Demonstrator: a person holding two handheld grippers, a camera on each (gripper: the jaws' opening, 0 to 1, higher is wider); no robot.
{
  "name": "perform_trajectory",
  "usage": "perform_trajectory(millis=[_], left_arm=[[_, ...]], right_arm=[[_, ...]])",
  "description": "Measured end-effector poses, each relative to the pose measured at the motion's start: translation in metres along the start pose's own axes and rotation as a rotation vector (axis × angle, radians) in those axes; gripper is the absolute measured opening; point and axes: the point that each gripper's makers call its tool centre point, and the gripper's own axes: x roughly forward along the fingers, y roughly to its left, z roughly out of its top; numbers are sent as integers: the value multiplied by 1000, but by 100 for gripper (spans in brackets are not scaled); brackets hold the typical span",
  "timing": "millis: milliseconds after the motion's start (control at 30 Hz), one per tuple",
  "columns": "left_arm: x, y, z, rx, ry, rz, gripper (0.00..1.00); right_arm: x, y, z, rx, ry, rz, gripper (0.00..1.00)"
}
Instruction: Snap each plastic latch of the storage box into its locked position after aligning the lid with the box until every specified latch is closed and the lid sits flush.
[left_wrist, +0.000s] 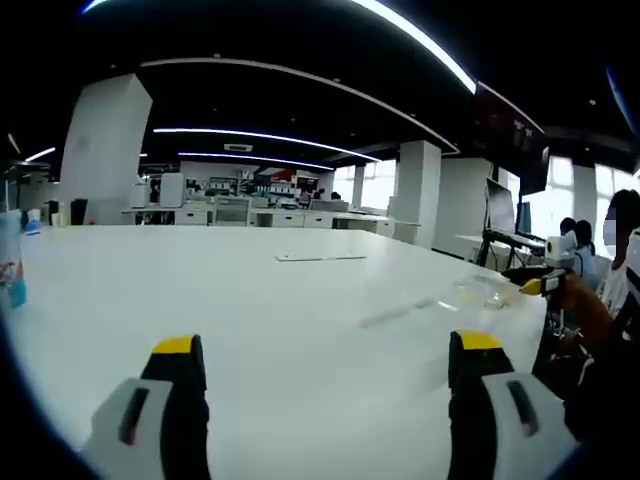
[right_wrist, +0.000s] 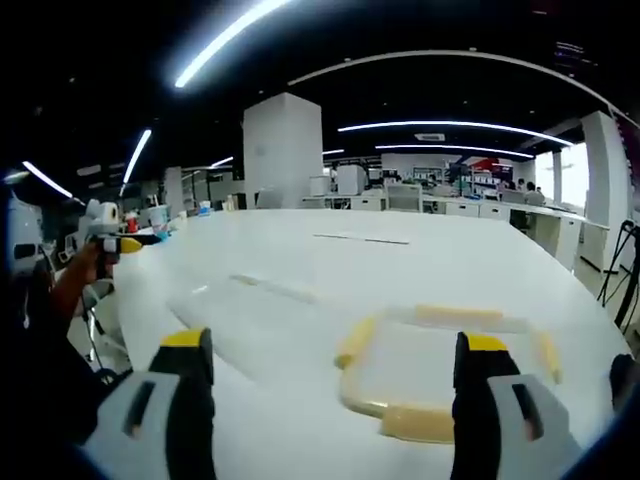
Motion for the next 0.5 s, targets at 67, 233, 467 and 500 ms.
perform_trajectory(millis=[67, 233, 467, 500], left_arm=[[0, 0, 0, 0, 1, 1, 100], [-1, -1, -1, -6, 0, -3, 100], [-3, -2, -2, -8, 0, -4, 99], [-3, -2, -2, -8, 0, -4, 99]], right_arm=[[-1, -1, 0, 1, -2, -3, 100], [-2, 0, -3, 6, 3, 0, 100], [-2, 1, -3, 7, 3, 4, 100], [-2, 1, -3, 5, 3, 4, 100]])
